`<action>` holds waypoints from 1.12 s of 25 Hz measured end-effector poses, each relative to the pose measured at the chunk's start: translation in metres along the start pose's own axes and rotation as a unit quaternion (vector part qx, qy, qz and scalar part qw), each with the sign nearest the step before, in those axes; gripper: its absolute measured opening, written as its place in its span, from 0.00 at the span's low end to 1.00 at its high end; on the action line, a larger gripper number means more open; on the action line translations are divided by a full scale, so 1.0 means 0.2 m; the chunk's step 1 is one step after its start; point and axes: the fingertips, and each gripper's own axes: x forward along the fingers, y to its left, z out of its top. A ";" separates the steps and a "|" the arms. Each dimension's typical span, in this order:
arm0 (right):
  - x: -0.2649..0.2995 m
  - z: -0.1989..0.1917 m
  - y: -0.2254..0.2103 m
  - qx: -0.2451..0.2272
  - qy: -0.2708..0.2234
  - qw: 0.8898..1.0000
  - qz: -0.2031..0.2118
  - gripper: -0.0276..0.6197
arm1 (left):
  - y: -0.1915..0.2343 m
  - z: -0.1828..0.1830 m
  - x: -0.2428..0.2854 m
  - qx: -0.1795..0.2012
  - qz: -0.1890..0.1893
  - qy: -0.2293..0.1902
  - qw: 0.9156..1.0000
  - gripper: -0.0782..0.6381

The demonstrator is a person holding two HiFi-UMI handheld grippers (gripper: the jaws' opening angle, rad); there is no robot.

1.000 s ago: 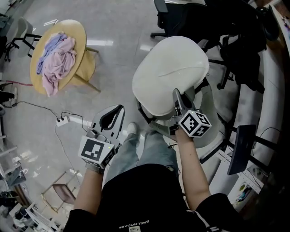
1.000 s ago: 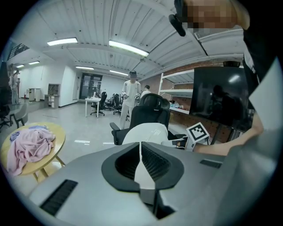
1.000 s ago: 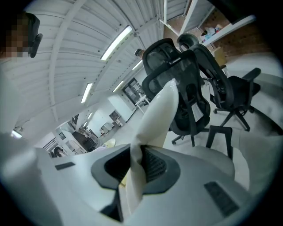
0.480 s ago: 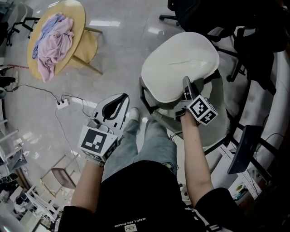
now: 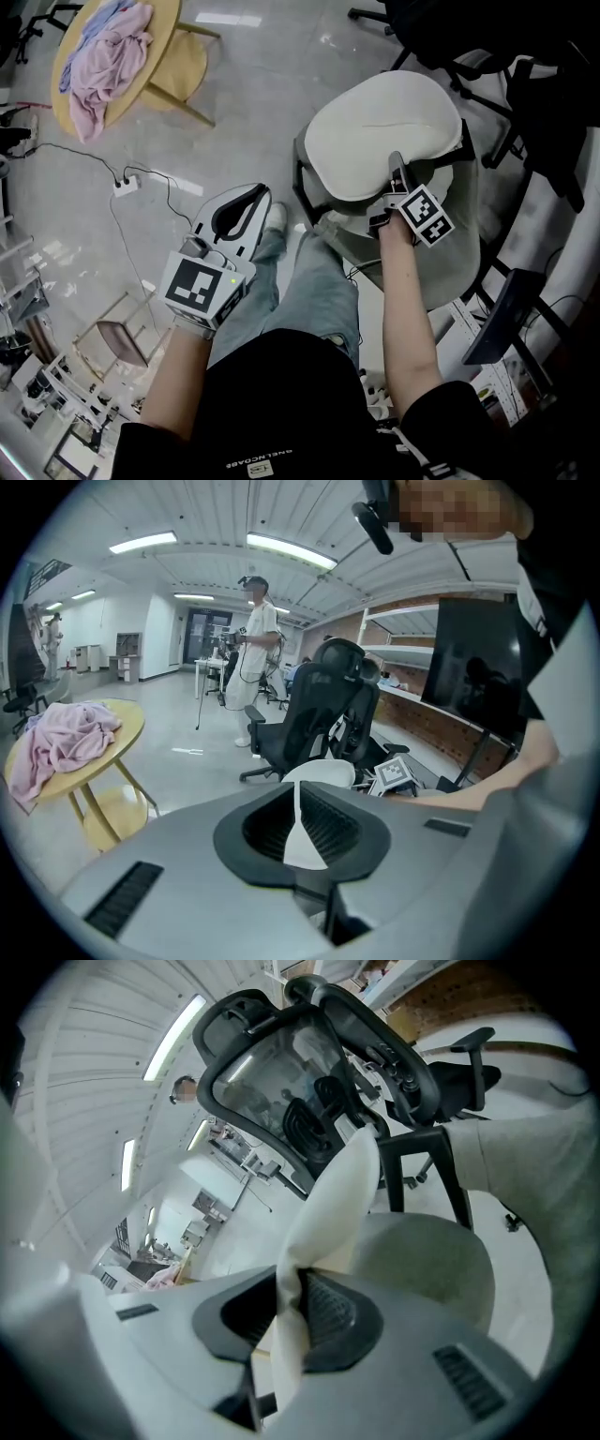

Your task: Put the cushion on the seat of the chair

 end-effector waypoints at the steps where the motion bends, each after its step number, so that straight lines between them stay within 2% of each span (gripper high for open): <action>1: 0.02 -0.01 -0.03 0.004 0.003 1.000 -0.003 0.14 | 0.00 -0.02 0.00 -0.002 0.001 0.002 1.000 0.13; 15: 0.15 -0.20 -0.30 0.077 0.026 0.996 -0.033 0.15 | -0.02 -0.16 0.00 -0.019 0.010 0.021 1.000 0.13; 19: 0.15 -0.24 -0.42 0.107 0.031 0.992 -0.055 0.15 | -0.04 -0.20 0.00 -0.023 0.006 0.027 0.999 0.13; 28: 0.10 -0.35 -0.62 0.104 0.053 0.987 -0.110 0.17 | -0.08 -0.24 0.01 -0.031 0.004 0.035 0.999 0.13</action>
